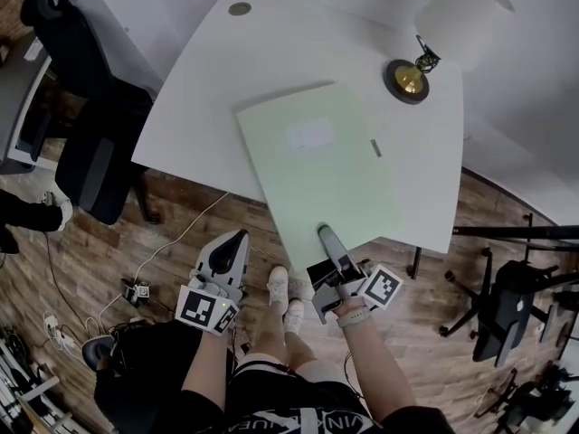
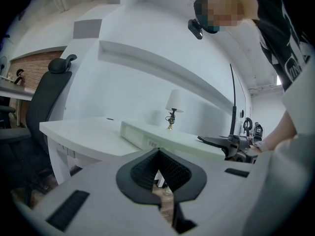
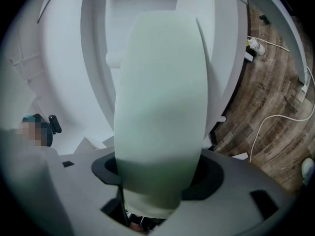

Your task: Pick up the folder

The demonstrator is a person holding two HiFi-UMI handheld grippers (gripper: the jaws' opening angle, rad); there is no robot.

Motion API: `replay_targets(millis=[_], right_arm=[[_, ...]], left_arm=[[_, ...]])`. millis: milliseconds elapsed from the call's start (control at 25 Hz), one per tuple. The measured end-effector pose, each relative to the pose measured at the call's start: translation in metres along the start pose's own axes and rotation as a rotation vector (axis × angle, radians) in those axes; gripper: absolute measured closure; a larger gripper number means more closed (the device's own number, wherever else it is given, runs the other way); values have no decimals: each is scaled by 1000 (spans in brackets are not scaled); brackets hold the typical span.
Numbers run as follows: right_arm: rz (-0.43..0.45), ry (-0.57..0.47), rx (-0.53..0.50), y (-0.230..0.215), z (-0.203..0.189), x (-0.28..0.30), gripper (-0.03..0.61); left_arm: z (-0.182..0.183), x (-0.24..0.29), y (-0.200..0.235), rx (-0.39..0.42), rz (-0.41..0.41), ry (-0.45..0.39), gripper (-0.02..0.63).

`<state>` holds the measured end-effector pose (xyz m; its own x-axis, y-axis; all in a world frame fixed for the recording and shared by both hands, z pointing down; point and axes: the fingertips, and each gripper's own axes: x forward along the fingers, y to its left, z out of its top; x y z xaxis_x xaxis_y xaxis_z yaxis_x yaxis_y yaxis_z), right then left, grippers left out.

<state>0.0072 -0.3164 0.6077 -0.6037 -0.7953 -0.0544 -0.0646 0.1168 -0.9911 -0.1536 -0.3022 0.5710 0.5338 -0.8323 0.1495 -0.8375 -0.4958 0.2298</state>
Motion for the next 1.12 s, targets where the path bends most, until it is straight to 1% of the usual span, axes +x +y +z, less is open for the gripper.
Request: replay_targets(millis=[200,440,760,1000,1120], right_arm=[[-6,-9,3,2,7,-4,272],[-20,-19,-19,8,14,-11,279],[-47,-29,-106,23,26,-20,281],[-37,-43,-150,39,33,-26,284],[-29,-44,-200,50,37,-28,284]], left_arm=[[5,-4,-2,4,4,-12,601],[13,-9,-5,9,8,-24,601],[22,-17,-10,15,10,-30,601],[35,-23,-14,23,10,-47,601],[39,-25,-18,28,8,-50,601]])
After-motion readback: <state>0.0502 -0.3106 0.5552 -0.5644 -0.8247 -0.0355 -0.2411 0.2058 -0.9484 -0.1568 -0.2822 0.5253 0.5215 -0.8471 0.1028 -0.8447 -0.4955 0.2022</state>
